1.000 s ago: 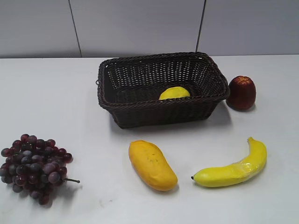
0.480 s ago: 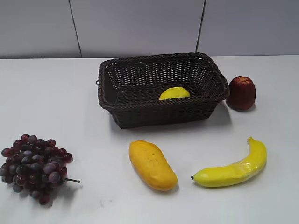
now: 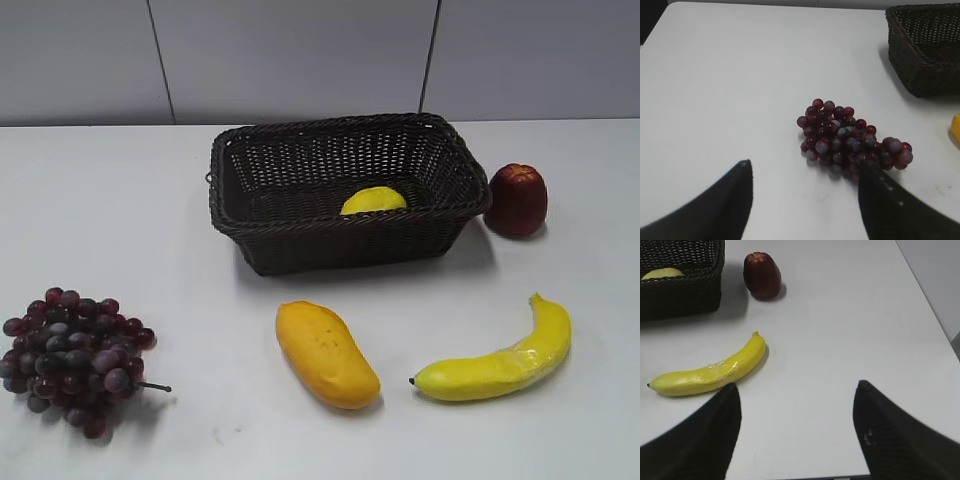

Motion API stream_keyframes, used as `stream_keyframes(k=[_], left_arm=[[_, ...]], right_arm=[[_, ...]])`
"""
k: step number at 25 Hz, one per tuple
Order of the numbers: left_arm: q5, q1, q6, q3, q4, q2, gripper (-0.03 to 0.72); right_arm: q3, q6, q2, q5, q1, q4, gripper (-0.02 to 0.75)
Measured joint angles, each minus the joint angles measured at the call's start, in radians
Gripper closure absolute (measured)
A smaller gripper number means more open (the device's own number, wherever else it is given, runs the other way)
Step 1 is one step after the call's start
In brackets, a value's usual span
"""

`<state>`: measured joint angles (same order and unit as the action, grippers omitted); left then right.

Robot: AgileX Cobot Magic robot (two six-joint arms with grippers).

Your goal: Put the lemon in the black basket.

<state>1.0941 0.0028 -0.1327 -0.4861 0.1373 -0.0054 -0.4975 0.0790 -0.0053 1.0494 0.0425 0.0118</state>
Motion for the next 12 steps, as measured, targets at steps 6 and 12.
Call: stream_keyframes(k=[6, 12], left_arm=[[0.000, 0.000, 0.000, 0.000, 0.000, 0.000, 0.198], [0.000, 0.000, 0.000, 0.000, 0.000, 0.000, 0.205]], right_arm=[[0.000, 0.000, 0.000, 0.000, 0.000, 0.000, 0.167], [0.000, 0.000, 0.000, 0.000, 0.000, 0.000, 0.167]])
